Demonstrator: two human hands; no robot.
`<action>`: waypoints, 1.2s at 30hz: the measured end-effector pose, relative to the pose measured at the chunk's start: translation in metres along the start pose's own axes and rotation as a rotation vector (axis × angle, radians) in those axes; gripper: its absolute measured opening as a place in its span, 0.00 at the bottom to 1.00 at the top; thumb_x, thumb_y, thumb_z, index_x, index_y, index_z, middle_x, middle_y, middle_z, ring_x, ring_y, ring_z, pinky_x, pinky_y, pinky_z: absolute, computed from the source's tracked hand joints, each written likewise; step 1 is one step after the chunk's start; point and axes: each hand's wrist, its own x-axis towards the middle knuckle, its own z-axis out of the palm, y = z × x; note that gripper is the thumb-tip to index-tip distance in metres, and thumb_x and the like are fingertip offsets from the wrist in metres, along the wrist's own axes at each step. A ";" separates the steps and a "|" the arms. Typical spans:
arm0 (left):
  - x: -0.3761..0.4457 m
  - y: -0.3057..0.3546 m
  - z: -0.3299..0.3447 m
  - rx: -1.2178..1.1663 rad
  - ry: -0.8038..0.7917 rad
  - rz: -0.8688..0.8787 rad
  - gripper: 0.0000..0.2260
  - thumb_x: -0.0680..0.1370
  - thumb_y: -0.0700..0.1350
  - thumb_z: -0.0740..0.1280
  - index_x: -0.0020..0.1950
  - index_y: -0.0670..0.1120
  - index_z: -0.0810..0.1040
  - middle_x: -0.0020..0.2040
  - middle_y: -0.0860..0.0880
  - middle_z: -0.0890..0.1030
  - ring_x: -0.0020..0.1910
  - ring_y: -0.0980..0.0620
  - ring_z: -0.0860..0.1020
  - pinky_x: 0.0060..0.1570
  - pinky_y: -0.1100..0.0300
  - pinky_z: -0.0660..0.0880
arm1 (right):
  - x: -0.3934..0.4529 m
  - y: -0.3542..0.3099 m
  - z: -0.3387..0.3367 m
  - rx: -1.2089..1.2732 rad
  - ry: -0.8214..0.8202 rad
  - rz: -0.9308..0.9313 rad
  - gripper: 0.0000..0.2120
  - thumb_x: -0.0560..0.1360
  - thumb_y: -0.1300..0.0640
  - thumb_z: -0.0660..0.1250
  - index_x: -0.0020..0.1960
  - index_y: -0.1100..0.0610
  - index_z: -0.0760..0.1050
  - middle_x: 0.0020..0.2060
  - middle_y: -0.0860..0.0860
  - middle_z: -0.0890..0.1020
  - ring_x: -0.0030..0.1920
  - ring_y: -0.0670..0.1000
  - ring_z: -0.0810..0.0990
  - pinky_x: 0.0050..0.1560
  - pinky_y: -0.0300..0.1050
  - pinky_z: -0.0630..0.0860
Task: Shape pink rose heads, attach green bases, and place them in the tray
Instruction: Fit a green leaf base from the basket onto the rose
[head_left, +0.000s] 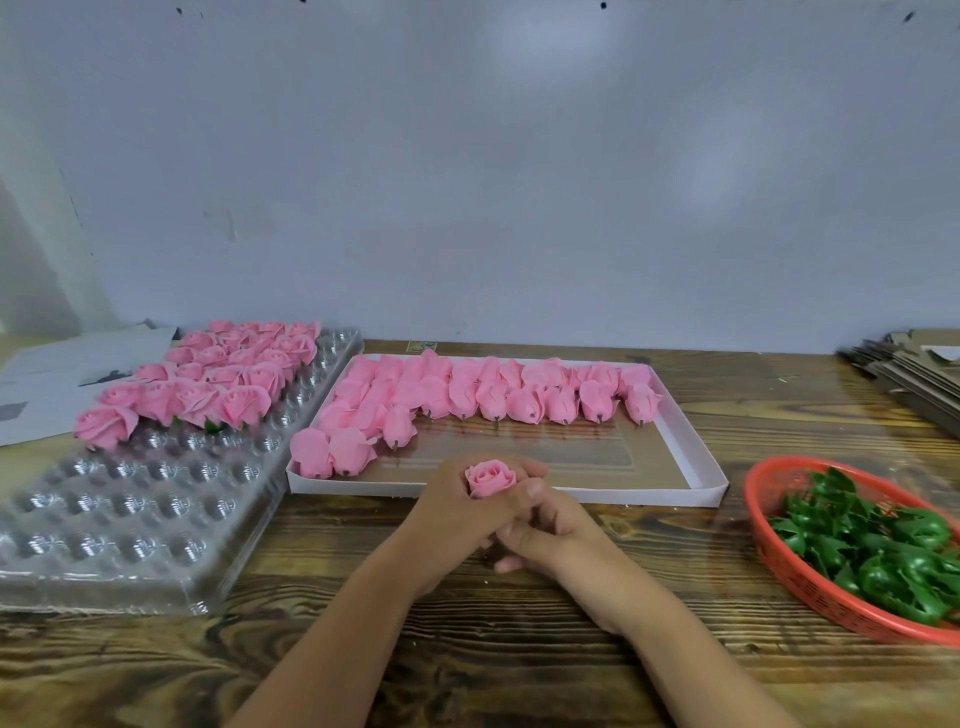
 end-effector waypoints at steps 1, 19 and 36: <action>-0.001 0.000 0.001 0.001 0.004 0.010 0.04 0.76 0.52 0.73 0.50 0.57 0.86 0.52 0.50 0.86 0.52 0.51 0.85 0.49 0.61 0.82 | 0.000 -0.001 0.001 -0.036 -0.006 -0.028 0.14 0.77 0.56 0.68 0.52 0.35 0.79 0.42 0.41 0.83 0.46 0.41 0.81 0.48 0.39 0.79; -0.003 0.001 0.005 -0.002 -0.193 -0.001 0.10 0.78 0.52 0.72 0.52 0.46 0.85 0.62 0.55 0.82 0.40 0.52 0.84 0.32 0.59 0.80 | -0.003 -0.007 0.003 -0.127 -0.046 0.034 0.21 0.75 0.64 0.65 0.35 0.39 0.78 0.29 0.44 0.78 0.36 0.43 0.78 0.46 0.41 0.77; 0.002 -0.002 0.014 0.014 0.154 0.195 0.03 0.75 0.56 0.73 0.45 0.60 0.87 0.50 0.57 0.87 0.54 0.58 0.83 0.56 0.68 0.76 | 0.007 0.008 0.012 -0.267 0.182 -0.119 0.09 0.77 0.58 0.65 0.52 0.46 0.76 0.43 0.40 0.82 0.48 0.43 0.81 0.49 0.37 0.74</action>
